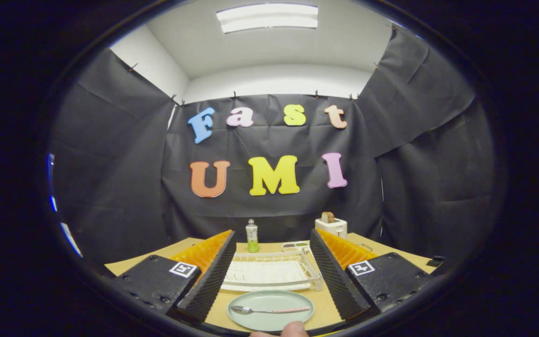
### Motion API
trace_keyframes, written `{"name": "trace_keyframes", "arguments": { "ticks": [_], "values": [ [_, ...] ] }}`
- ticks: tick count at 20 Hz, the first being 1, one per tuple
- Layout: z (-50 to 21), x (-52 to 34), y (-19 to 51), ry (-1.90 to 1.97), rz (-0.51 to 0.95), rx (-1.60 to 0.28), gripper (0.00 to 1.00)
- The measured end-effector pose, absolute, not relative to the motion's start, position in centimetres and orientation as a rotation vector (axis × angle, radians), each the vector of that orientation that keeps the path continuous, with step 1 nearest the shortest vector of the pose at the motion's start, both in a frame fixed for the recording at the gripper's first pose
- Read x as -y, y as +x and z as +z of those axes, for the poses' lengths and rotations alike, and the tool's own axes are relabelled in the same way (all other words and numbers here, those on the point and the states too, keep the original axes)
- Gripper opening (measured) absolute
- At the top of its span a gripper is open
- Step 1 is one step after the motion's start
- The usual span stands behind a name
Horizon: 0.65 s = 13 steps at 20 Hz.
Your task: Take the plate from the dish rack, then take the spoon from the basket and place it into the plate.
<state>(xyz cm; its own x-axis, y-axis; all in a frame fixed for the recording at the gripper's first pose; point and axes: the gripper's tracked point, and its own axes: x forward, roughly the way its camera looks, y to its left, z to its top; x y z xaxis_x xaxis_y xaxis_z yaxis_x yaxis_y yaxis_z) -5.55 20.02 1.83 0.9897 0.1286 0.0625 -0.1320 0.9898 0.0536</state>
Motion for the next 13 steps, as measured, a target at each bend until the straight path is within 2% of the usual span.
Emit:
{"name": "trace_keyframes", "arguments": {
  "ticks": [13],
  "values": [
    [1.19, -21.02, -5.67, -0.003, 0.120, 0.055, 1.00]
  ]
}}
